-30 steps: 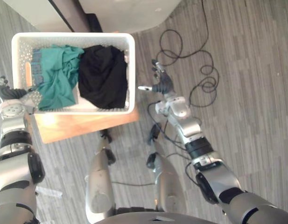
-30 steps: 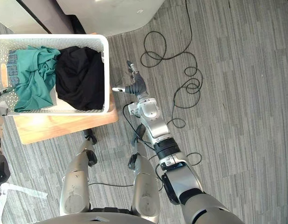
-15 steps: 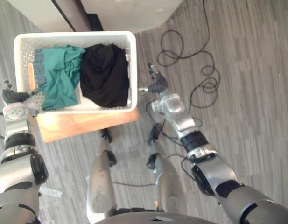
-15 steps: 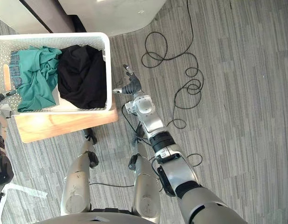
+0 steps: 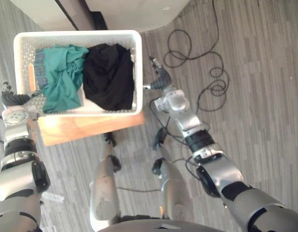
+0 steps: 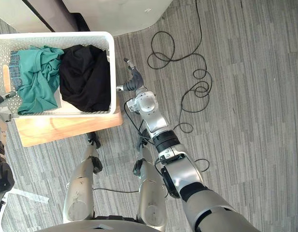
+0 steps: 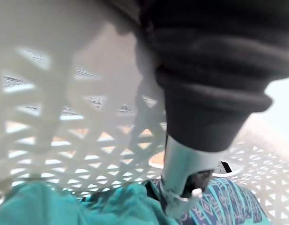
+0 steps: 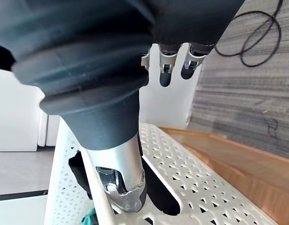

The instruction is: Pick up the laundry basket with both hands and put the clothes into the washing machine.

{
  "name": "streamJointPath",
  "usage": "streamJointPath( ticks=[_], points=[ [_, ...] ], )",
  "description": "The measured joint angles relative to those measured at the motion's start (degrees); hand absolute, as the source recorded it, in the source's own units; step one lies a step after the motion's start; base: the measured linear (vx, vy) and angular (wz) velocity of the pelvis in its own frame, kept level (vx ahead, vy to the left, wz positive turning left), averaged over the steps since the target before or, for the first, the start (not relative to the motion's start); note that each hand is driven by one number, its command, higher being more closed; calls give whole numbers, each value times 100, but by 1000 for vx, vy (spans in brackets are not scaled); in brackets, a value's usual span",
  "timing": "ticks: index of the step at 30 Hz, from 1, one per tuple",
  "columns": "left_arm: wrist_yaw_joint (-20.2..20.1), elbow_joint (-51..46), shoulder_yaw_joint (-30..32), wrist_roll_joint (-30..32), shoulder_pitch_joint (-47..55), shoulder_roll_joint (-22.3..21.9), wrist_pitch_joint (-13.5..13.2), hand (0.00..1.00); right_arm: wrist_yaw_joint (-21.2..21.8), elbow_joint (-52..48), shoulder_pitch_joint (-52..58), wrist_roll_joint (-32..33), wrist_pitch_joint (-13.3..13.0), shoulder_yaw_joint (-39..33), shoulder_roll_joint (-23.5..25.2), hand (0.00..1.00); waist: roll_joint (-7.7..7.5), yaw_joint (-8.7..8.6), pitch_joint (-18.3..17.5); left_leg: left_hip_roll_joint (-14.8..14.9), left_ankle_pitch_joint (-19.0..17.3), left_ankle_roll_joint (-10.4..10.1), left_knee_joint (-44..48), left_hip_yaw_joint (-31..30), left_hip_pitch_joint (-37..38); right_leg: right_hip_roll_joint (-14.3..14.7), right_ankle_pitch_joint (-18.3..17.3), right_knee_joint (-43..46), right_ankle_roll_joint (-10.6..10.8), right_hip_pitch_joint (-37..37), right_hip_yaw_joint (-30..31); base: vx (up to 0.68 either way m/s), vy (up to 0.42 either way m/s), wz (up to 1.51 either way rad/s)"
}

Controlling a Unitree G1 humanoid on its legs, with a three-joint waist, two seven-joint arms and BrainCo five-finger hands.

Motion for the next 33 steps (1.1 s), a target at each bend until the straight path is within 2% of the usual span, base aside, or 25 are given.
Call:
streamJointPath(
  ticks=[13, 27, 33],
  points=[
    [9, 5, -8, -4, 22, -46, -17, 0, -224, 2, -620, -3, 59, -388, -313, 0, 0, -12, 0, -30, 59, 58, 0, -23, 2, -8, -1, 35, -1, -6, 1, 0, 0, 0],
    [38, -30, -75, -113, 56, -170, -98, 0, -235, 1, -621, -8, 59, -381, -277, 0, 0, 1, 0, -48, 75, 42, -15, -70, -4, -26, -15, 124, -14, -41, -11, 0, 0, 0],
    [41, -171, -146, -161, 66, -153, -147, 0, -224, 9, -572, -227, 60, -382, -280, 0, 7, 28, -1, -51, 124, 47, -50, -84, -82, -26, -16, 167, -16, -142, -15, 0, -2, 1]
  ],
)
